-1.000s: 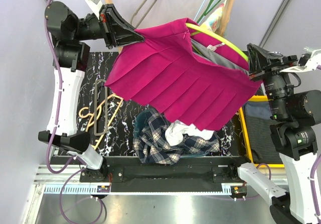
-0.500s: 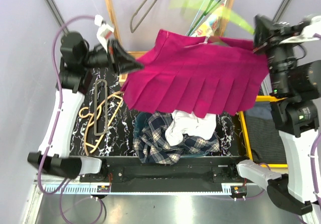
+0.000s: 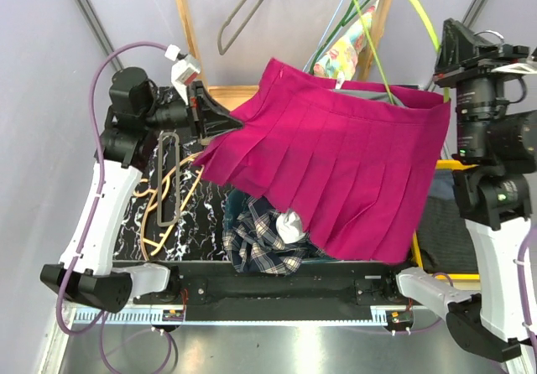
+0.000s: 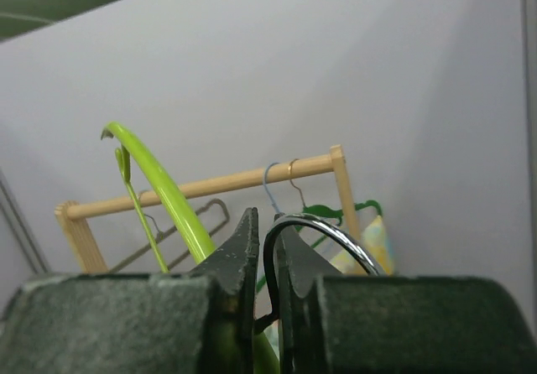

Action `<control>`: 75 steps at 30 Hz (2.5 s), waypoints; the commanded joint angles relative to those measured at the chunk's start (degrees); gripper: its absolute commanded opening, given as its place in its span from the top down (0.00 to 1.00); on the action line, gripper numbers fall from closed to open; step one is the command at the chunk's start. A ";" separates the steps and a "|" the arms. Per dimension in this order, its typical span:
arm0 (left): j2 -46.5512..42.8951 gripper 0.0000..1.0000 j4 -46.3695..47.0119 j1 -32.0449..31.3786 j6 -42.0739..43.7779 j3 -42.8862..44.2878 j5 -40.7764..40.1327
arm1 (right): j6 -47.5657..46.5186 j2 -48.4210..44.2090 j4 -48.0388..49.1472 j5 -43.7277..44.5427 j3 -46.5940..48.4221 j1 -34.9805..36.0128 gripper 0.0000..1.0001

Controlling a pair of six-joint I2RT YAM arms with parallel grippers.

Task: Remove the skirt from the hanger

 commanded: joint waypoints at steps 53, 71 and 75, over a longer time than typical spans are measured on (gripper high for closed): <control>8.80 1.00 5.15 -21.77 13.99 36.71 -15.89 | 14.01 0.04 26.96 -9.75 -10.03 -1.50 1.00; -3.42 1.00 -8.82 -31.09 38.33 -8.39 -23.45 | 14.00 -1.11 24.06 -9.12 -8.80 -1.50 1.00; -2.54 1.00 -9.70 -32.76 42.46 -14.73 -26.08 | 14.62 -0.84 23.36 -9.65 -8.28 -1.68 1.00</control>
